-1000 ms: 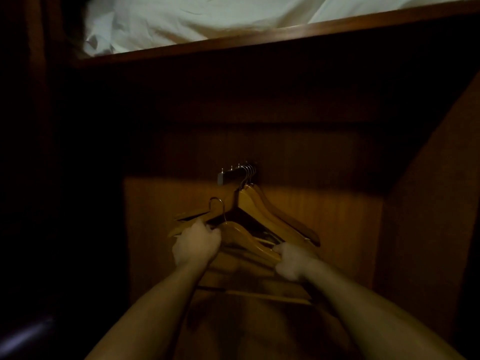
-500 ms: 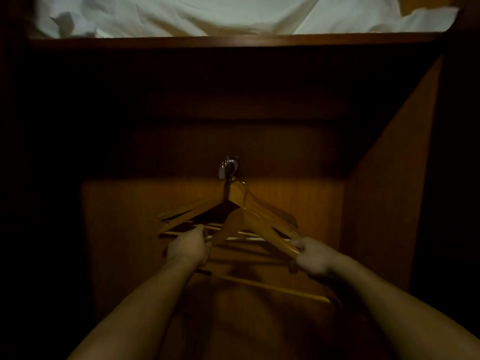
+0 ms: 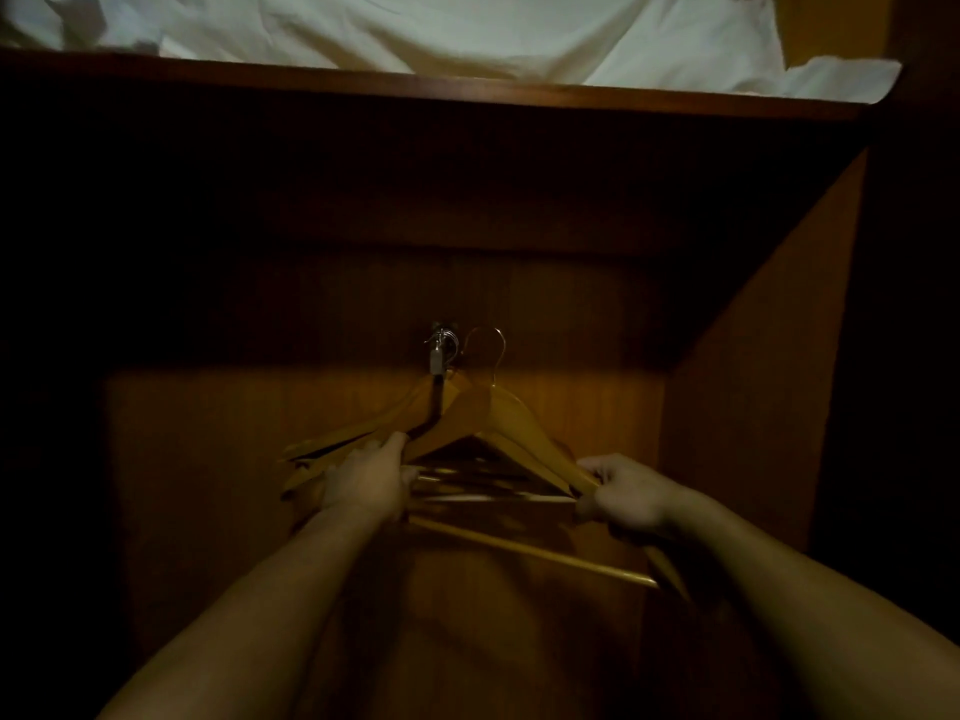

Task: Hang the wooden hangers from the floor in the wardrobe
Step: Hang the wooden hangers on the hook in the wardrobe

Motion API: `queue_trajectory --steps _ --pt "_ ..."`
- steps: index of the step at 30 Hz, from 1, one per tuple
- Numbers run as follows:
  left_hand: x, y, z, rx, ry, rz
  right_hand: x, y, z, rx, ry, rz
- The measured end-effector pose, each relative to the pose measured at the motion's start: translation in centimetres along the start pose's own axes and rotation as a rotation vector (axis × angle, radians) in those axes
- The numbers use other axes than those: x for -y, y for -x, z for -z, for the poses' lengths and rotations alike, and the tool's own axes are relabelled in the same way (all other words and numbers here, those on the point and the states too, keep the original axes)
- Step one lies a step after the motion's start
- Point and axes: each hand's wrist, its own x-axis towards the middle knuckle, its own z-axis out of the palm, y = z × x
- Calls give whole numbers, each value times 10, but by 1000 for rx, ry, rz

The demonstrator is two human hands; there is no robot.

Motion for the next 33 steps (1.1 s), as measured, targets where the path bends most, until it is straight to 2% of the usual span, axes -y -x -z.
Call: queue_trajectory --steps 5,12,20,23,25,30,33 --pt "18 -13 15 -65 -95 23 18 -24 -1 34 -34 37" --pt "39 -32 23 -5 -128 70 27 -67 -2 98 -126 68" --pt "48 -40 1 64 -128 109 8 -102 -16 160 -108 88" --pt "47 -43 -3 58 -129 123 0 -113 -18 130 -85 93" --pt "45 -45 -4 51 -140 131 -3 -120 -18 34 37 108" --pt "37 -42 -9 19 -124 182 -4 -116 -20 -236 635 230" --pt "38 -44 -9 51 -136 203 -2 -111 -15 -291 778 244"
